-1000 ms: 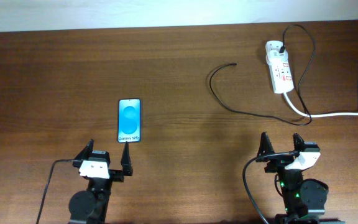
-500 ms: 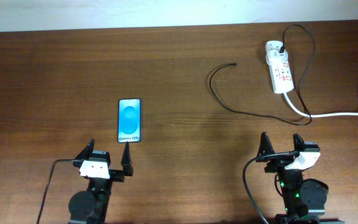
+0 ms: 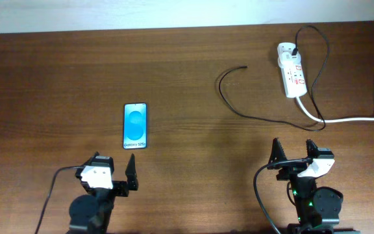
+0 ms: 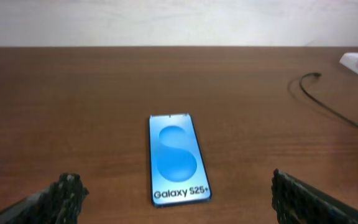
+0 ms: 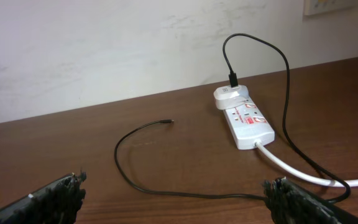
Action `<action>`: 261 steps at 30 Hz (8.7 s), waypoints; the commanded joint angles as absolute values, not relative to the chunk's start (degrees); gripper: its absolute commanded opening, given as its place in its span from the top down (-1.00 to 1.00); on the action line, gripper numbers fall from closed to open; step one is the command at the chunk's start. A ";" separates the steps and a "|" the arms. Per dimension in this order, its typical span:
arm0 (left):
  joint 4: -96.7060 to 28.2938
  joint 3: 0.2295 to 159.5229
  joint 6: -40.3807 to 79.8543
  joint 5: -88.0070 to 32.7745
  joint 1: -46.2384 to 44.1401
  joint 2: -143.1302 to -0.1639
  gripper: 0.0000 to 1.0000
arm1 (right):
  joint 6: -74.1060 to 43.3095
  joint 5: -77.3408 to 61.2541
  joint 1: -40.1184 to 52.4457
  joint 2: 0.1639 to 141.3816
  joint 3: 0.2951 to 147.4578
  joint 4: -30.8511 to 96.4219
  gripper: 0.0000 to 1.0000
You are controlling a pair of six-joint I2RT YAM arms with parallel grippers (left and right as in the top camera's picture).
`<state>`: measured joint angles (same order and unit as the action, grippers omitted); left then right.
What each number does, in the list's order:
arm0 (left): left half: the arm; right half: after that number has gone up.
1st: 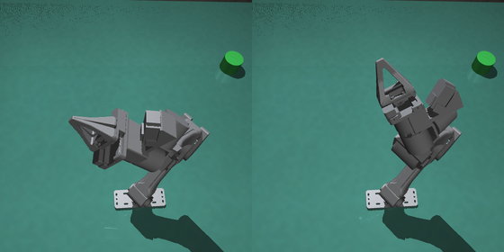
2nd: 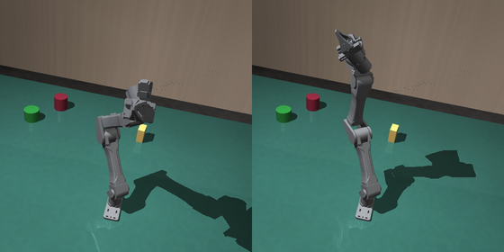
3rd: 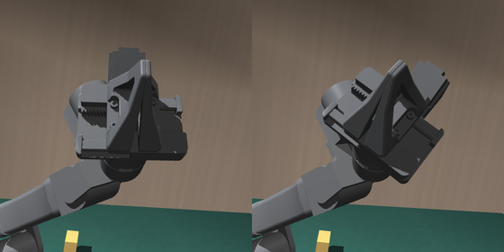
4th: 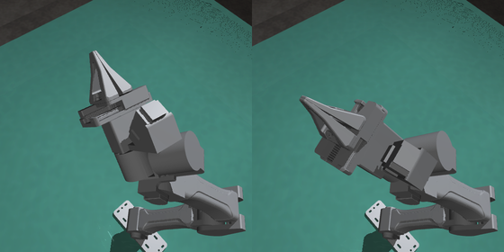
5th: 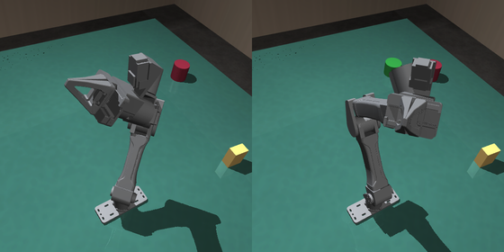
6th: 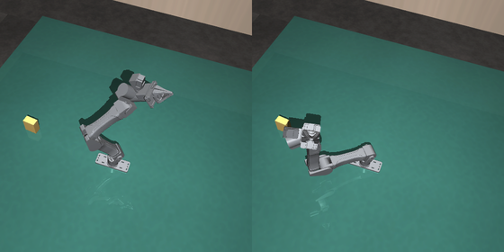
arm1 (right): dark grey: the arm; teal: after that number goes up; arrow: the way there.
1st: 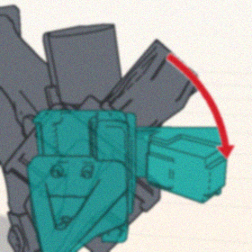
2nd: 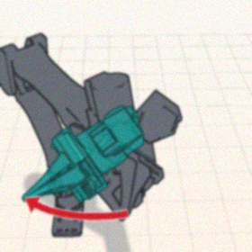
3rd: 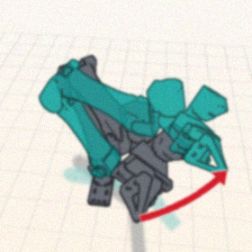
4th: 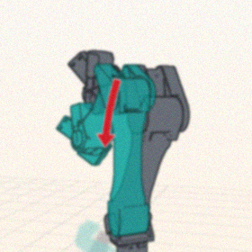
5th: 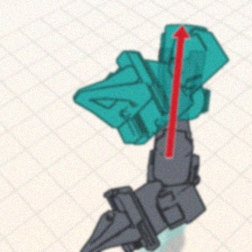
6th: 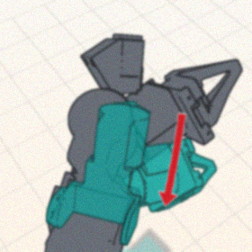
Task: Plug charger to phone and switch on socket
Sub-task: 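Move the left gripper over the blue phone and lower onto it, then close the left gripper on the phone's long edges, then lift the phone with the left gripper and tilt it on edge, then move the right gripper toward the phone held by the left gripper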
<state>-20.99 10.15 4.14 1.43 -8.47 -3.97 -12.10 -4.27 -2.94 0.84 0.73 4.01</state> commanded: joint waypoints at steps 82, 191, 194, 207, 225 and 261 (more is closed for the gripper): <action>-43.03 71.29 14.09 -2.81 -8.10 -118.19 -0.98 | -12.49 -3.81 -2.68 0.21 0.32 4.10 -0.97; -70.48 73.97 33.65 -40.03 -8.08 -86.50 0.38 | -12.49 -3.81 -2.68 0.21 0.32 4.10 -0.97; -70.48 73.97 31.55 -43.05 -8.08 -93.25 0.38 | -12.49 -3.81 -2.68 0.21 0.32 4.10 -0.97; -69.89 73.97 29.91 -44.64 -7.44 -97.73 0.37 | -12.49 -3.81 -2.70 0.21 0.32 4.10 -0.97; -70.70 73.97 28.97 -45.23 -7.51 -97.73 0.42 | -16.03 -21.82 -2.63 0.47 0.32 2.92 -0.97; -60.12 73.97 34.15 -41.17 -7.51 -97.73 0.28 | -36.88 -45.06 4.56 42.17 21.23 6.17 -0.87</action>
<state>-60.25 73.65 32.58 -39.40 -7.79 -97.84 -43.18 -46.17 -0.64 37.87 17.72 6.44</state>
